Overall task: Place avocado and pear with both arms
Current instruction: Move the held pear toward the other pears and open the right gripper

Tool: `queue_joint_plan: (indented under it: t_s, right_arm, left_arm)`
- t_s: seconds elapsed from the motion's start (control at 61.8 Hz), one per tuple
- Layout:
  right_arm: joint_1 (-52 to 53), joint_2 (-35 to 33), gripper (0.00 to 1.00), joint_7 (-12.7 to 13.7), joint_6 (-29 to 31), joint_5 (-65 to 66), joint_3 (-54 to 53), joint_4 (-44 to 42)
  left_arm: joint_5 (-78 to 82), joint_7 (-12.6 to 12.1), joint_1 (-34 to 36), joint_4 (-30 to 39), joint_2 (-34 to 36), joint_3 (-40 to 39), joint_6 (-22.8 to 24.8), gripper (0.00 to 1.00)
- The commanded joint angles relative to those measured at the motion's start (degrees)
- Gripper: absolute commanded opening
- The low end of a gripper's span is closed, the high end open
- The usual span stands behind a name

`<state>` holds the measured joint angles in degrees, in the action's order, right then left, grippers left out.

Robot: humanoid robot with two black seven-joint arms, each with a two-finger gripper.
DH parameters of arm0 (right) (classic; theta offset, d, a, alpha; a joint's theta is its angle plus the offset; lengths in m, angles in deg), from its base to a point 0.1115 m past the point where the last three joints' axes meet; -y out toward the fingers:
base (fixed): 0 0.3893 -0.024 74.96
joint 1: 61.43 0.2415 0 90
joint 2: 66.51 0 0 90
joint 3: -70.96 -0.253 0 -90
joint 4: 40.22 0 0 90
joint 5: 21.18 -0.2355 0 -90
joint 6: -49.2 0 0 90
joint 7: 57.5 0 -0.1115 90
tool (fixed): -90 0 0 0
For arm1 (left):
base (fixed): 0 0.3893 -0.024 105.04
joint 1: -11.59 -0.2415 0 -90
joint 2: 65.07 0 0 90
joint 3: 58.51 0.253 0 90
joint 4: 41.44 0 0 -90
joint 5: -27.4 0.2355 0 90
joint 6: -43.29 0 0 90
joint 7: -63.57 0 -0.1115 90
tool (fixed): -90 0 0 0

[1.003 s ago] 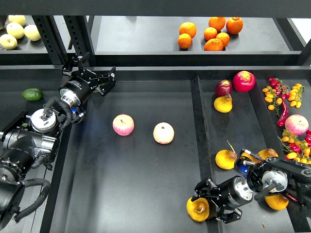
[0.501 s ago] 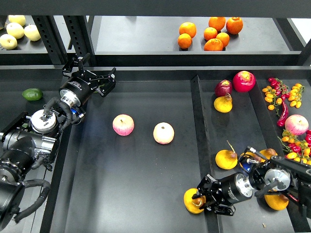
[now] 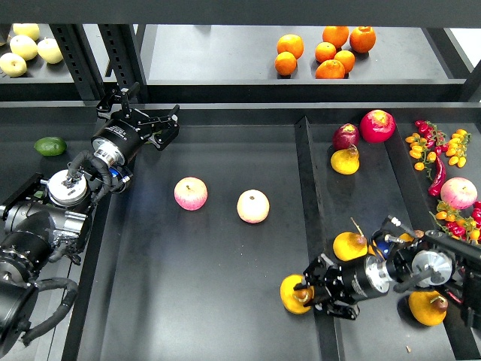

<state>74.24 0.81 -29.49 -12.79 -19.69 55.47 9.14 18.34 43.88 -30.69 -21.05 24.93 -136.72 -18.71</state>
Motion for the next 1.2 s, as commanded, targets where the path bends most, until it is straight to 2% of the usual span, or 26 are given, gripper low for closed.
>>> queue_joint_plan:
  t_s: [0.0,0.34,0.566,0.744,1.181]
  right_arm:
    - [3.5,-4.0,0.04,0.0,0.0,-3.0,0.7,0.3]
    - [3.6,-16.0,0.04,0.0,0.0,-6.9,3.6,3.9]
    - [0.7,-21.4,0.05,0.0,0.0,-7.8,6.8,6.2]
    - [-4.7,-21.9,0.05,0.0,0.0,-7.2,6.4,5.7]
    - [-10.3,-17.6,0.05,0.0,0.0,-5.5,5.3,2.0]
  left_arm:
    - [0.0,0.0,0.0,0.3,0.0,0.3,0.0,0.99]
    - [0.0,0.0,0.0,0.5,0.0,0.3,0.0,0.99]
    - [0.0,0.0,0.1,0.5,0.0,0.5,0.0,0.99]
    - [0.0,0.0,0.1,0.5,0.0,0.5,0.0,0.99]
    - [0.0,0.0,0.1,0.4,0.0,0.4,0.0,0.99]
